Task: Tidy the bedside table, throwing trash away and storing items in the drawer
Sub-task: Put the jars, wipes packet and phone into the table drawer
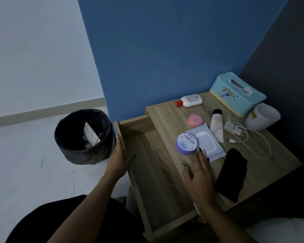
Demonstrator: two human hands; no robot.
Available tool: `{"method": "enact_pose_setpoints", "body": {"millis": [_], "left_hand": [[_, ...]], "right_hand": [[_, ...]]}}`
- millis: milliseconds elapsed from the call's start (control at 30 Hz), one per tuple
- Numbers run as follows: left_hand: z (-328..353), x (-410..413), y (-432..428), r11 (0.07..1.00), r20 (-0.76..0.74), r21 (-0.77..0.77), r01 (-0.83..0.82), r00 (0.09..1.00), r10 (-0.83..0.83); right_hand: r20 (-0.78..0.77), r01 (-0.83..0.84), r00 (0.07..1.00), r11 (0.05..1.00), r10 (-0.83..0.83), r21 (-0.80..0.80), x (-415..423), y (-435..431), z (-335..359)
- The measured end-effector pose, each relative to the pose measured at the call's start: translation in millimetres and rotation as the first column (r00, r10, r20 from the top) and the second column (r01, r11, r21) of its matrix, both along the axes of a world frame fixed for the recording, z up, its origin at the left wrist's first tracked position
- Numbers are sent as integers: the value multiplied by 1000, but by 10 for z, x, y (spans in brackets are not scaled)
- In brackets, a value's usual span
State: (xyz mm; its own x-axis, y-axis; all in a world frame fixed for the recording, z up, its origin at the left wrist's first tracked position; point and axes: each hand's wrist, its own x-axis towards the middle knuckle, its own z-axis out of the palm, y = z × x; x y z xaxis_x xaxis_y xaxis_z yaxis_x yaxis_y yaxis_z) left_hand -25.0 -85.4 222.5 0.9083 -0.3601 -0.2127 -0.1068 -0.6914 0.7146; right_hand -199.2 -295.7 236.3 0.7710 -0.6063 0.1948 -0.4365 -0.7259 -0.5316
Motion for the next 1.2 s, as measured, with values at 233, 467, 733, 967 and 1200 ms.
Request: {"method": "enact_pose_setpoints", "body": {"millis": [233,467,733,967,1200], "left_hand": [[-68,320,-194,976,150,-140,-166,971,186],[-229,396,-298,941,118,-228,-251,952,283],[-276,504,-290,919,48,-238,-313,942,333],[-238,495,-281,899,0,-249,-360,928,372],[-320,536,-219,922,43,-243,-300,947,319]], "right_hand": [[231,5,973,996,-24,84,284,9,412],[102,30,994,987,-46,160,693,-118,375],[54,61,996,994,-65,86,706,-46,298],[65,-240,971,952,232,191,1353,497,417],[-118,-319,923,899,366,300,1930,910,-88]]}}
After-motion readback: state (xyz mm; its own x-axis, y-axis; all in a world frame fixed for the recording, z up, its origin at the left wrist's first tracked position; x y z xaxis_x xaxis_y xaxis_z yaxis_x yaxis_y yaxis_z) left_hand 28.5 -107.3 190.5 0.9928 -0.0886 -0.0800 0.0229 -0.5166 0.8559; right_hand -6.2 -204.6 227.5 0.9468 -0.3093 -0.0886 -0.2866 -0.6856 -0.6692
